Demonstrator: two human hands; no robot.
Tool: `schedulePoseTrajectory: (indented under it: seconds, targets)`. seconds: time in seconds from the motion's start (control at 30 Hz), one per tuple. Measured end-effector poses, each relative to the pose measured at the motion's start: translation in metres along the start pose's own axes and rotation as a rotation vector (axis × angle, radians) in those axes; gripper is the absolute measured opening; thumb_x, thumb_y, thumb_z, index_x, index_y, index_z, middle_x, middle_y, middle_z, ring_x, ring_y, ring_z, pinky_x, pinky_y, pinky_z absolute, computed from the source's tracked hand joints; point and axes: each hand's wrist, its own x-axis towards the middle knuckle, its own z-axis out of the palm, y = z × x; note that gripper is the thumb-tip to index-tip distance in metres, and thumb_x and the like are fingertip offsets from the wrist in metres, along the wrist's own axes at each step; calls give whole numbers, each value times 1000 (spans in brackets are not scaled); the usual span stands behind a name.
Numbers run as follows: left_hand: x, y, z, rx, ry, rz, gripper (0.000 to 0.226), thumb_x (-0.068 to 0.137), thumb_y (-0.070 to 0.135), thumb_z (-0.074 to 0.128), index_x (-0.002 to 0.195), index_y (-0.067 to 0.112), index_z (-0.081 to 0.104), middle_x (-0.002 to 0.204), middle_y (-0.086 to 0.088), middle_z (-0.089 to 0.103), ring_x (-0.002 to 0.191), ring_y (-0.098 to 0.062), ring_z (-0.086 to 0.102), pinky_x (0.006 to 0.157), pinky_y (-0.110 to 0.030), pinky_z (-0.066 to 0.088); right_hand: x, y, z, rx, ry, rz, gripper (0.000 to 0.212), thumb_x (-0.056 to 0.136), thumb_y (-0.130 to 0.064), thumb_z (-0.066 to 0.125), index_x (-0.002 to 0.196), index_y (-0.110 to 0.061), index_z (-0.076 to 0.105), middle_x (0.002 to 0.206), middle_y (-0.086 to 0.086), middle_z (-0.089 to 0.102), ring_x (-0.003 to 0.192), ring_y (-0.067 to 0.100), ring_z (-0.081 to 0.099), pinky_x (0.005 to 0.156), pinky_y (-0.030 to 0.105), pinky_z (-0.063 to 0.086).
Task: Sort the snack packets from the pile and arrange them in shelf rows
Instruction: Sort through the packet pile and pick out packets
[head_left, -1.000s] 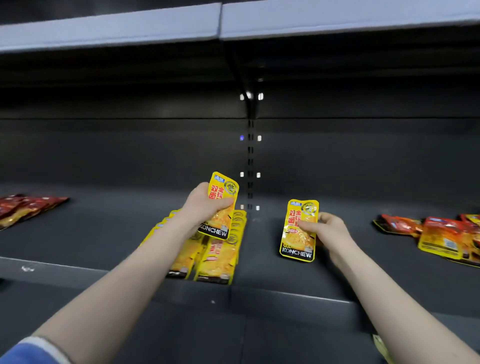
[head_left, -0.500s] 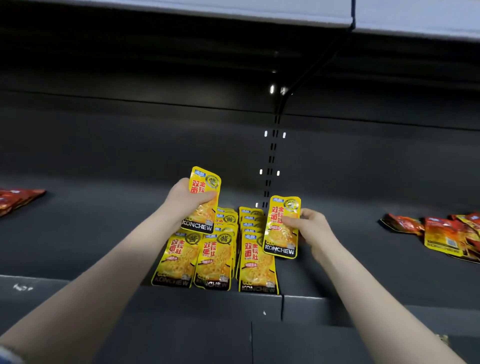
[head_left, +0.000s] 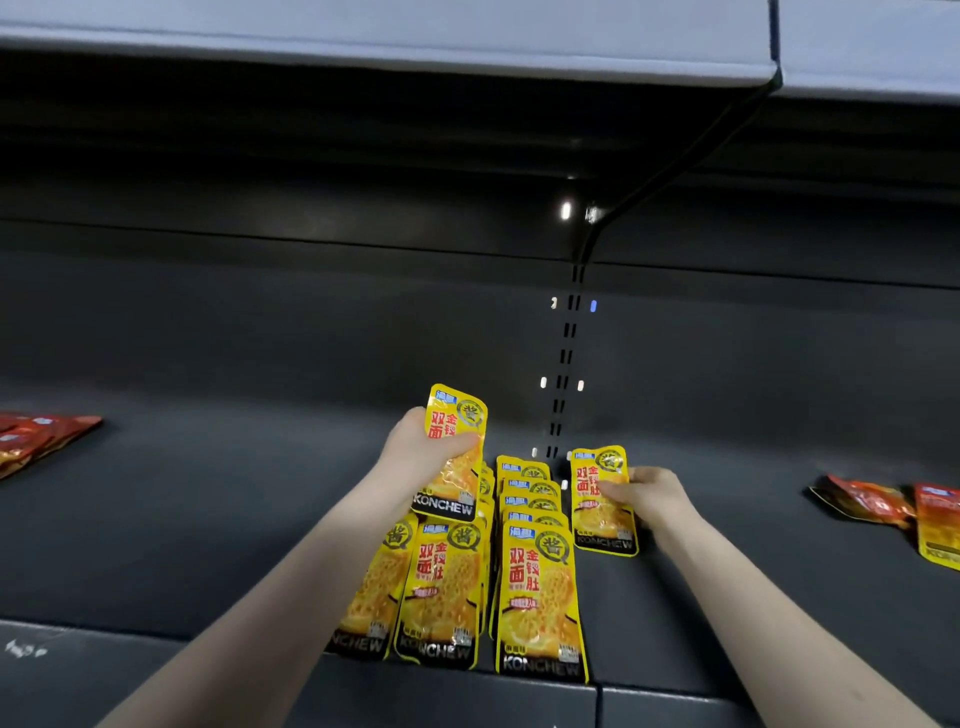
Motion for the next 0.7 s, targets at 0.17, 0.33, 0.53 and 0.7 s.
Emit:
schedulePoseTrajectory:
  seconds: [0.17, 0.33, 0.53, 0.7]
  targets:
    - [0, 5, 12, -28, 15, -21, 21, 85, 25, 67, 99, 13, 58, 105, -13, 66, 98, -30, 64, 91, -51, 51, 23, 5, 11, -156, 73, 40, 15, 73, -14, 80, 71, -9, 66, 87, 17, 71, 84, 32, 68, 85, 44, 54]
    - [-2, 9, 19, -32, 7, -23, 20, 85, 25, 66, 97, 11, 57, 107, -16, 66, 100, -33, 64, 91, -51, 50, 30, 7, 12, -382, 67, 57, 38, 70, -30, 82, 93, -2, 69, 91, 15, 69, 73, 25, 56, 65, 27, 41]
    - [-8, 17, 29, -1, -21, 6, 21, 86, 24, 63, 101, 11, 56, 109, -13, 64, 99, -30, 63, 88, -46, 51, 28, 6, 13, -569, 94, -19, 45, 77, -40, 75, 104, -5, 67, 102, 14, 67, 95, 30, 62, 74, 28, 44]
    - [-12, 20, 40, 41, -62, 38, 18, 89, 23, 60, 83, 14, 45, 84, 1, 46, 74, -13, 44, 59, -25, 34, 21, 2, 17, -598, 142, -75, 35, 80, -34, 73, 103, -8, 65, 113, 15, 64, 107, 32, 58, 83, 31, 44]
